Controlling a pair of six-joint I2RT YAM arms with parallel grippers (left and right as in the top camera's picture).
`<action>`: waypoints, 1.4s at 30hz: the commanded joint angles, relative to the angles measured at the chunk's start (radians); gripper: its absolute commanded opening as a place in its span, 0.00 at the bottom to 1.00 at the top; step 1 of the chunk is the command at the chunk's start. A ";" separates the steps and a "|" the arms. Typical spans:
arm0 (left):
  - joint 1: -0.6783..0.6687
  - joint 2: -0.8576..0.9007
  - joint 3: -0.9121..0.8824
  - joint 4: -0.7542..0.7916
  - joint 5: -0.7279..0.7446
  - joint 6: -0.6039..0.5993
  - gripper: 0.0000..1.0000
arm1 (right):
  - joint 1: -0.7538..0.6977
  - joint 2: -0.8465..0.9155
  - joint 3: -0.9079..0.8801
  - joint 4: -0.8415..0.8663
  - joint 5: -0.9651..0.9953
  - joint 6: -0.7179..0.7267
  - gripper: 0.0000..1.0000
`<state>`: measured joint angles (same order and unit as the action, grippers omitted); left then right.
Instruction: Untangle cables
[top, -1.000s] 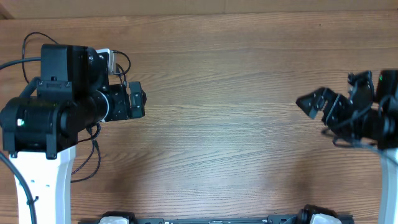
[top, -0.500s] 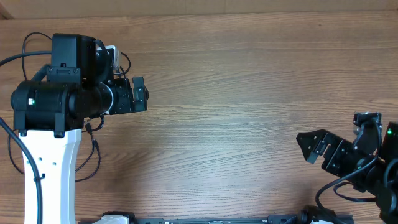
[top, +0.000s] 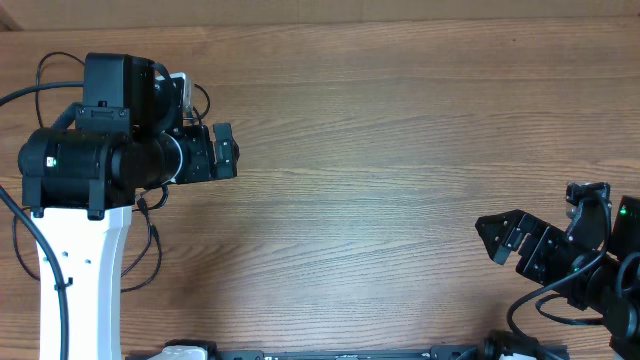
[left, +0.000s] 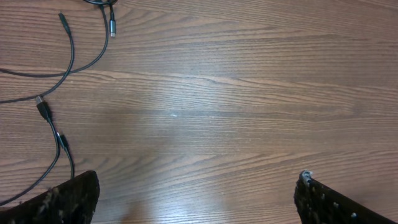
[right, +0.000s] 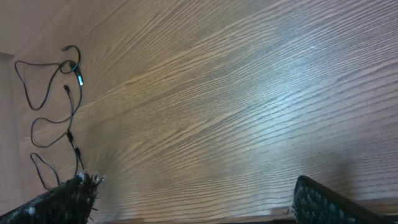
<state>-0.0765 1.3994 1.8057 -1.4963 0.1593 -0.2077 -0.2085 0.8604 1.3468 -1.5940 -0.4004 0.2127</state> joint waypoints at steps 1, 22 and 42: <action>0.004 0.007 0.009 0.005 -0.010 -0.010 1.00 | 0.005 -0.002 -0.004 0.002 0.007 -0.002 1.00; 0.004 0.007 0.009 0.005 -0.010 -0.010 1.00 | 0.005 0.002 -0.005 0.085 0.277 -0.014 1.00; 0.004 0.007 0.009 0.005 -0.010 -0.010 1.00 | 0.100 -0.666 -0.391 0.568 0.137 -0.189 1.00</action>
<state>-0.0765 1.3994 1.8053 -1.4960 0.1589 -0.2077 -0.1150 0.2680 1.0142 -1.0679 -0.2329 0.0383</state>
